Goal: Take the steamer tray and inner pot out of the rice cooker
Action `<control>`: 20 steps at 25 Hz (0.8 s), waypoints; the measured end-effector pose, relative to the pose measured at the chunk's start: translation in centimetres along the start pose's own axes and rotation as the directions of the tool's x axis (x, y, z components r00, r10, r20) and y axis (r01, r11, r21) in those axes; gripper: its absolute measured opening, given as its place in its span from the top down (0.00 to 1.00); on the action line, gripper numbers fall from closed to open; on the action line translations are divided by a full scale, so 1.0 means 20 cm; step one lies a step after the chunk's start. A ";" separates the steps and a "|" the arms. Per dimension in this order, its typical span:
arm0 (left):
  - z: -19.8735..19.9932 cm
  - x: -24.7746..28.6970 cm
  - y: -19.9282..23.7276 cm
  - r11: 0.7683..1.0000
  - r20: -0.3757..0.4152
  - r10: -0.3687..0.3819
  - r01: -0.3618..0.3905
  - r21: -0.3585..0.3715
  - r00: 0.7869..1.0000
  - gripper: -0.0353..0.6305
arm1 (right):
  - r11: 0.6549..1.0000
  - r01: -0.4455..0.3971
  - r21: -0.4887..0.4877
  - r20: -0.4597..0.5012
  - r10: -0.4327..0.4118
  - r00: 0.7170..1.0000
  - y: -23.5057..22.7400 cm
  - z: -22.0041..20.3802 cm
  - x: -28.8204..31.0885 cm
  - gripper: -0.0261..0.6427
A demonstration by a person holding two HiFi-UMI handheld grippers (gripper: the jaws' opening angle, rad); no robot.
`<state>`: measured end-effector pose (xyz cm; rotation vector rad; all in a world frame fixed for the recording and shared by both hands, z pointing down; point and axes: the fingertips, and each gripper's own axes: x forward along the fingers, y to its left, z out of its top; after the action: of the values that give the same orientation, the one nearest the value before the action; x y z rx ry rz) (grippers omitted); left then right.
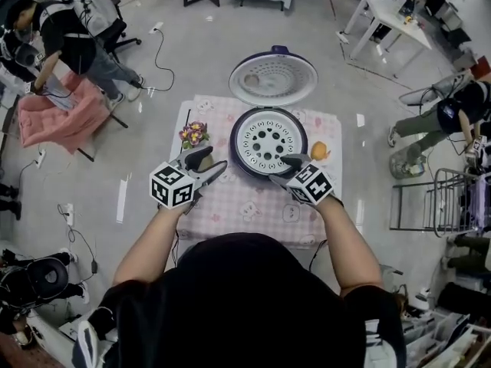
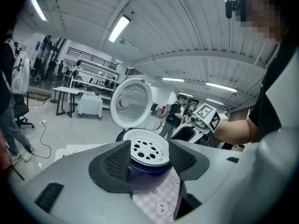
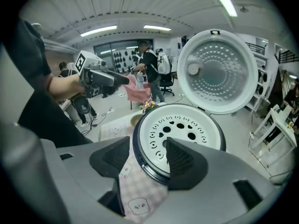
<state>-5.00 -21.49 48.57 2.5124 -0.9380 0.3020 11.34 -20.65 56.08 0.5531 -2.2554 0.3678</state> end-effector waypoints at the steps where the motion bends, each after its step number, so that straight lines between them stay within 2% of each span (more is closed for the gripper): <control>1: 0.00 0.00 0.00 1.000 0.002 0.005 -0.005 -0.005 1.000 0.55 | 1.000 -0.014 -0.018 -0.022 0.014 1.000 0.00 -0.01 0.02 0.58; 8: -0.06 -0.07 0.05 0.998 0.005 0.053 -0.053 -0.039 0.999 0.55 | 0.986 -0.137 -0.098 -0.144 0.122 0.982 0.05 -0.03 0.17 0.58; 16: -0.11 -0.11 0.07 0.994 0.011 0.082 -0.081 -0.076 0.997 0.55 | 0.956 -0.266 -0.127 -0.299 0.219 0.929 0.13 -0.10 0.26 0.60; 18: -0.11 -0.13 0.07 0.993 0.012 0.087 -0.086 -0.085 0.996 0.55 | 0.947 -0.286 -0.146 -0.344 0.223 0.912 0.14 -0.12 0.28 0.60; 20: -0.12 -0.14 0.07 0.992 0.011 0.091 -0.089 -0.093 0.996 0.55 | 0.944 -0.276 -0.182 -0.399 0.185 0.898 0.11 -0.16 0.29 0.61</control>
<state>-8.21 -19.65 50.15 2.3958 -1.0490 0.2608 8.72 -19.08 62.32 0.0744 -1.9530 0.2909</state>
